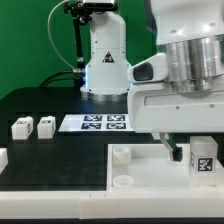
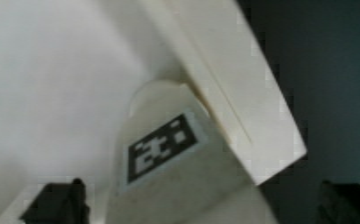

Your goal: Assemble one leg

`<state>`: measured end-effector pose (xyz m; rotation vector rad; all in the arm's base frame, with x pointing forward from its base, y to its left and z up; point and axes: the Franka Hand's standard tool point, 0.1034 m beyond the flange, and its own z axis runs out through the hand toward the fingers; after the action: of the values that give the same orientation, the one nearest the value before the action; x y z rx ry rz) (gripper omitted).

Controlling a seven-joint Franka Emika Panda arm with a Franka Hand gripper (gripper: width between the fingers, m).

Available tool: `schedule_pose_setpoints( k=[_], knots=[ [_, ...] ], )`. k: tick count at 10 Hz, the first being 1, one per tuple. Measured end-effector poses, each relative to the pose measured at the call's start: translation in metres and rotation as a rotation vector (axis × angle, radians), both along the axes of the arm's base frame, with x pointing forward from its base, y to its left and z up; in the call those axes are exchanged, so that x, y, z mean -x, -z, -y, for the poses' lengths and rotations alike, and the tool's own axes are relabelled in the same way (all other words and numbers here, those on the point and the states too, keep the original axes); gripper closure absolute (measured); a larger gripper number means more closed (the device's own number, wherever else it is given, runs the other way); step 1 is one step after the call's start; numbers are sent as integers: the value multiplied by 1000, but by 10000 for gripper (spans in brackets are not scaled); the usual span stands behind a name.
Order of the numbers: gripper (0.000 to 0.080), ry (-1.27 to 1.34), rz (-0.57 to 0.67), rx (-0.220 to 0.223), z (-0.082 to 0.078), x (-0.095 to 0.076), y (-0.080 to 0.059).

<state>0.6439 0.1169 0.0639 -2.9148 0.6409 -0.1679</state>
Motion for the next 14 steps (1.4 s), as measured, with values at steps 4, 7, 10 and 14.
schedule_pose_setpoints(
  k=[4,7,10,14],
  knots=[
    [197,-215,38,78,-10,1,1],
    [506,-31,11,63,0,2,3],
    [506,370,-40,-7,3,3,3],
    [506,1036,-192,-148,0,5,3]
  ],
)
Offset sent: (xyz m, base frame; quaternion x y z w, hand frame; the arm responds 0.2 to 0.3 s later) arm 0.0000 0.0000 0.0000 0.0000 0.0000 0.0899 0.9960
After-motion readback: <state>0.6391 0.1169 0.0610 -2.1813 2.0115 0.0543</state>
